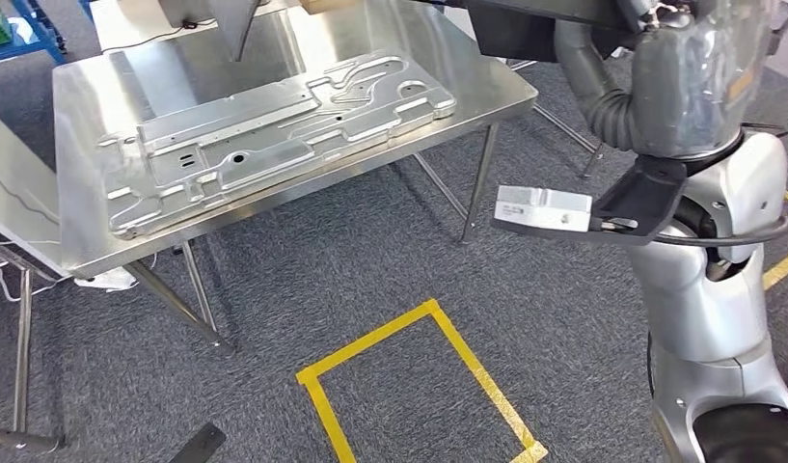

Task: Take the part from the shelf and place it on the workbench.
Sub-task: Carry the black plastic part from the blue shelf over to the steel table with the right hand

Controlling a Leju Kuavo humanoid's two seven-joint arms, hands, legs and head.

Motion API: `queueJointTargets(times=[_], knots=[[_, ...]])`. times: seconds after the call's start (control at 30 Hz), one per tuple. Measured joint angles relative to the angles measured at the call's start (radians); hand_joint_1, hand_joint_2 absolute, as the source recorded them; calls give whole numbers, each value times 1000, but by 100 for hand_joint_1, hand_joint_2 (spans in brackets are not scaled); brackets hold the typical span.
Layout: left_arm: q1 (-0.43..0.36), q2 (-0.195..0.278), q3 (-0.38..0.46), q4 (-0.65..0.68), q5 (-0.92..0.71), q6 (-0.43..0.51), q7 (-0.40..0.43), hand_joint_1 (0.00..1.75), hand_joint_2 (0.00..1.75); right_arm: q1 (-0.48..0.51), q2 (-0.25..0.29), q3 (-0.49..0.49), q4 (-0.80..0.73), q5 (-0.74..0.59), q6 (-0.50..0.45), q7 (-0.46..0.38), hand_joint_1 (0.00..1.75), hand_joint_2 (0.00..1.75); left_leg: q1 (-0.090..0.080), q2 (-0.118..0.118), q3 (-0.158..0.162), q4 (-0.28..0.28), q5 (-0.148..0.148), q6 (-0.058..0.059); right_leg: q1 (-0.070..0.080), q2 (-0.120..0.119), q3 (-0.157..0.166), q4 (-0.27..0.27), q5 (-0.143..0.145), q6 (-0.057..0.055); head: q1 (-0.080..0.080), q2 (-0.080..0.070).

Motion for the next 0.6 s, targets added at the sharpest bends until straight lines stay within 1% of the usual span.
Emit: queueJointTargets(times=[0.03,0.07,0.1,0.13,0.17,0.2,0.23,0.27,0.3,0.33,0.37,0.4,0.43,0.47,0.5,0.53,0.57,0.6], knots=[[1,-2,0,0,0,0,0,0,175,1,0,-1,-1,0,0,0,175,175,2,2,1,-7,4,-6,1,4,-3,1,3,-9,-8,0],[1,-4,0,0,0,0,0,0,175,1,0,-2,-2,0,0,0,175,175,6,3,1,-7,1,-11,1,8,-5,1,6,-17,-15,0],[1,-5,0,0,0,0,0,0,175,0,0,-2,-3,0,0,-1,175,175,8,0,-4,7,-14,-13,1,13,-6,0,9,-24,-21,0],[1,-6,-1,0,0,0,0,0,175,0,1,-2,-3,0,0,-1,175,175,7,-6,-17,45,-42,-12,1,16,-6,-1,12,-30,-27,0],[1,-6,-1,0,0,0,0,0,175,1,2,-2,-3,0,0,-1,175,175,4,-13,-39,105,-79,-10,3,19,-6,-1,13,-35,-33,0],[1,-6,-1,0,0,0,1,0,175,1,4,-2,-3,0,0,-2,175,175,-1,-20,-66,178,-118,-8,5,23,-6,0,13,-38,-37,0],[2,-7,-1,0,0,0,1,0,175,2,4,-2,-3,0,0,-2,175,175,-6,-24,-90,245,-145,-7,8,28,-7,0,13,-40,-40,0],[2,-7,-1,0,0,0,2,0,175,3,5,-2,-3,1,0,-2,175,175,-9,-27,-103,284,-156,-4,10,34,-7,0,13,-41,-41,0],[2,-7,-1,0,0,0,2,0,175,4,5,-2,-4,1,0,-3,175,175,-12,-28,-98,283,-148,-1,12,40,-7,0,14,-41,-41,0],[3,-7,-1,0,0,0,2,0,175,4,5,-2,-4,2,0,-3,175,175,-13,-30,-73,241,-124,2,12,47,-6,1,13,-41,-41,0],[3,-7,-1,0,0,0,2,0,175,4,5,-2,-4,2,0,-3,175,175,-12,-39,-37,172,-93,5,12,54,-6,2,13,-40,-42,0],[3,-8,-1,0,0,0,2,0,175,3,5,-2,-4,3,0,-3,175,175,-10,-57,-3,106,-72,6,13,61,-7,3,12,-37,-43,0],[3,-8,-1,0,0,0,3,0,175,2,6,-2,-4,3,0,-3,175,175,-9,-73,20,57,-59,7,15,69,-10,5,13,-34,-43,0],[4,-8,-1,0,0,0,3,0,175,2,6,-2,-4,4,0,-3,175,175,-8,-86,31,31,-57,7,16,76,-13,5,14,-29,-43,0],[4,-9,-1,0,0,0,3,0,175,2,7,-2,-4,4,0,-3,175,175,-10,-91,31,28,-61,9,16,83,-17,4,18,-23,-43,0],[5,-9,-1,0,0,0,3,0,175,2,7,-3,-4,5,0,-4,175,175,-12,-85,29,27,-60,13,16,91,-19,1,21,-17,-42,0],[4,-9,-1,0,0,0,3,0,175,2,7,-4,-4,5,0,-4,175,175,-13,-77,30,26,-59,19,14,91,-20,0,21,-13,-42,0],[3,-10,-1,0,0,0,2,0,175,2,7,-5,-4,5,0,-4,175,175,-13,-69,30,25,-57,27,15,84,-27,9,13,-10,-40,0]])
